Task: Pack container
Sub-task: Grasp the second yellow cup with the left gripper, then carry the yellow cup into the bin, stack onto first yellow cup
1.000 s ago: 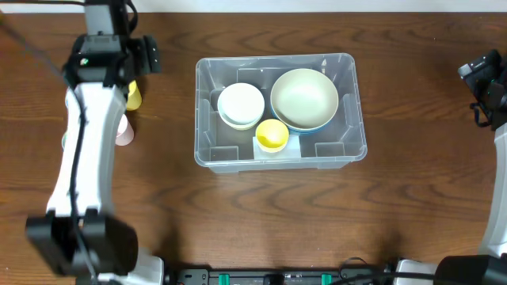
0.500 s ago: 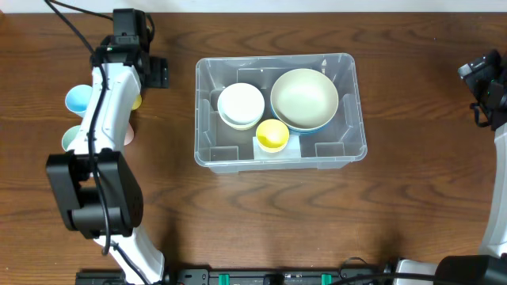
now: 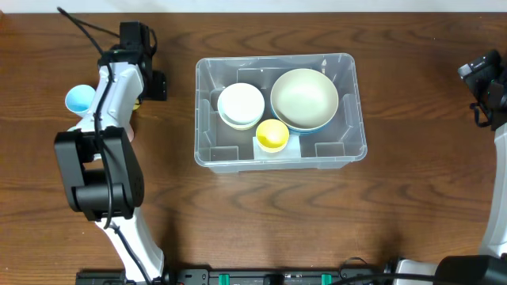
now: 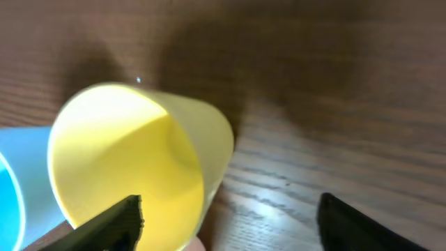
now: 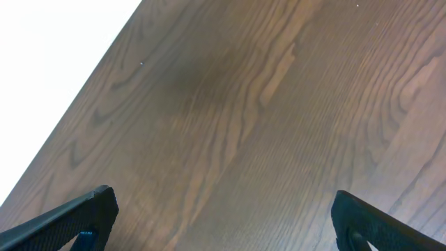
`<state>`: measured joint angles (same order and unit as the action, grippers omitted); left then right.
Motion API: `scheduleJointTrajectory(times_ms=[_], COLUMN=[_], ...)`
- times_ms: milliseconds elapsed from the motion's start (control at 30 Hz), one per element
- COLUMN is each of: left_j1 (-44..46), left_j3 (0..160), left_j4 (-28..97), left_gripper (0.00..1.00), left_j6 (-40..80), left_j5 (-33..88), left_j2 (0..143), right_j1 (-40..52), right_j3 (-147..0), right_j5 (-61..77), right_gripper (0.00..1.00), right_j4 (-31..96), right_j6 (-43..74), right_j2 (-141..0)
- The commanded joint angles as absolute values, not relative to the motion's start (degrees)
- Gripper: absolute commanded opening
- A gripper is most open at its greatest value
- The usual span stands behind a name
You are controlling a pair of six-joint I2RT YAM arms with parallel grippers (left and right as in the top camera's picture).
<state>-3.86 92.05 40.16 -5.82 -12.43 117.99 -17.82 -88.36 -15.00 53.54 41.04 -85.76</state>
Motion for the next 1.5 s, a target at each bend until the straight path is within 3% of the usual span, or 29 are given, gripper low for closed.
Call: scheduleJointTrajectory(times_ms=[0,67,200,333,700,1033,1233,1467], left_j1=[-4.95,-5.23,-5.41,-5.41,-4.64,-0.23,5.08,17.28], left_j3=[90.87,90.43,90.21,90.21,91.15,91.81,91.81,91.79], left_j4=[40.45,40.45,40.64,40.64,41.69,42.39,43.88,48.60], left_gripper=[0.71,0.62,0.24,0.06,0.06,0.06,0.06,0.06], left_j6=[-5.08,-5.06,-5.06,-5.06,-3.27,-1.17,-1.21,-3.36], left_j5=[-12.67,-12.67,-12.64,-12.64,-12.38,-7.51,4.34,14.09], left_j2=[119.00,119.09,119.11,119.11,116.53,102.10,91.94,85.25], right_j1=[-18.00,-18.00,-18.00,-18.00,-18.00,-18.00,-18.00,-18.00], right_j3=[-88.82,-88.82,-88.82,-88.82,-88.82,-88.82,-88.82,-88.82], right_j5=[-15.64,-15.64,-15.64,-15.64,-15.64,-15.64,-15.64,-15.64], right_gripper=[0.99,0.99,0.99,0.99,0.99,0.99,0.99,0.99], right_j4=[53.60,53.60,53.60,53.60,53.60,53.60,53.60,53.60], right_j6=[41.71,41.71,41.74,41.74,41.71,41.71,41.74,41.71], right_j2=[-85.43,-85.43,-85.43,-85.43,-85.43,-85.43,-85.43,-85.43])
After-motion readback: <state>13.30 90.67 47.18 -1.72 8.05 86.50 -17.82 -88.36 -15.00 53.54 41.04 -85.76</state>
